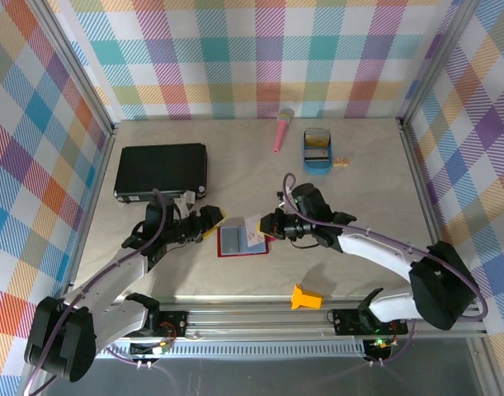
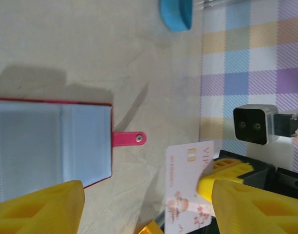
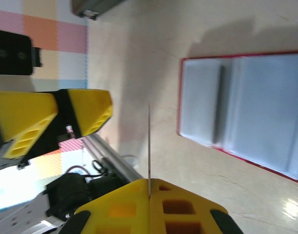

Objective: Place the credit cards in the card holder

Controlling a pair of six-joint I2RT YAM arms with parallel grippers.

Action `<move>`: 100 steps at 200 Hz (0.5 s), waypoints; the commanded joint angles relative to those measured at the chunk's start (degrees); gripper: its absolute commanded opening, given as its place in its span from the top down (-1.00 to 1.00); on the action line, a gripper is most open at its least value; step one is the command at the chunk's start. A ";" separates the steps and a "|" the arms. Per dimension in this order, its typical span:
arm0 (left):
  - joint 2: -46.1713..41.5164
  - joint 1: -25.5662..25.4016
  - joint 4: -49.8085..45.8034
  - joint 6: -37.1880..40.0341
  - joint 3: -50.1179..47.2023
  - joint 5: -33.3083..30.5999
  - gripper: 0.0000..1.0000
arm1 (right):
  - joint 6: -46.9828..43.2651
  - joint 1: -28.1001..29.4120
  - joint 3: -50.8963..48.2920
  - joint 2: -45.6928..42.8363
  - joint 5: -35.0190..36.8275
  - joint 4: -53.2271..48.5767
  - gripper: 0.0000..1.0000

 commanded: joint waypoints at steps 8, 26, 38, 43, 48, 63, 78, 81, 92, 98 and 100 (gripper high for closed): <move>3.67 0.70 2.46 0.54 -1.58 2.53 -0.35 | 3.97 1.03 -1.72 3.81 2.54 7.20 1.00; 4.98 0.70 3.73 1.41 -2.10 2.90 -0.34 | 3.53 1.90 -1.32 5.90 2.47 7.72 1.00; 5.60 0.70 4.23 2.04 -2.44 2.77 -0.35 | 3.53 2.59 -1.16 7.42 2.82 8.69 1.00; 5.89 0.69 4.80 2.19 -2.70 2.92 -0.35 | 3.53 2.85 -1.27 7.97 3.15 9.33 1.00; 6.36 0.70 5.51 2.31 -2.88 3.06 -0.35 | 3.51 3.14 -1.37 8.58 3.35 10.27 1.00; 8.07 0.70 7.88 2.51 -3.62 3.81 -0.34 | 3.44 3.97 -1.32 10.41 3.71 13.36 1.00; 9.70 0.70 9.77 2.92 -3.99 4.60 -0.32 | 3.45 4.83 -1.12 11.97 4.72 15.06 1.00; 9.94 0.70 9.91 3.05 -4.00 4.73 -0.32 | 3.44 5.02 -1.04 12.30 4.98 15.28 1.00; 10.66 0.70 10.25 3.65 -3.99 5.04 -0.30 | 3.41 5.67 -1.13 12.95 6.28 16.69 1.00; 10.91 0.70 10.22 3.91 -4.07 5.01 -0.29 | 3.34 6.06 -1.34 13.09 7.22 17.17 1.00; 10.97 0.70 10.21 3.96 -4.08 5.01 -0.29 | 3.39 6.10 -1.36 13.14 7.54 17.28 1.00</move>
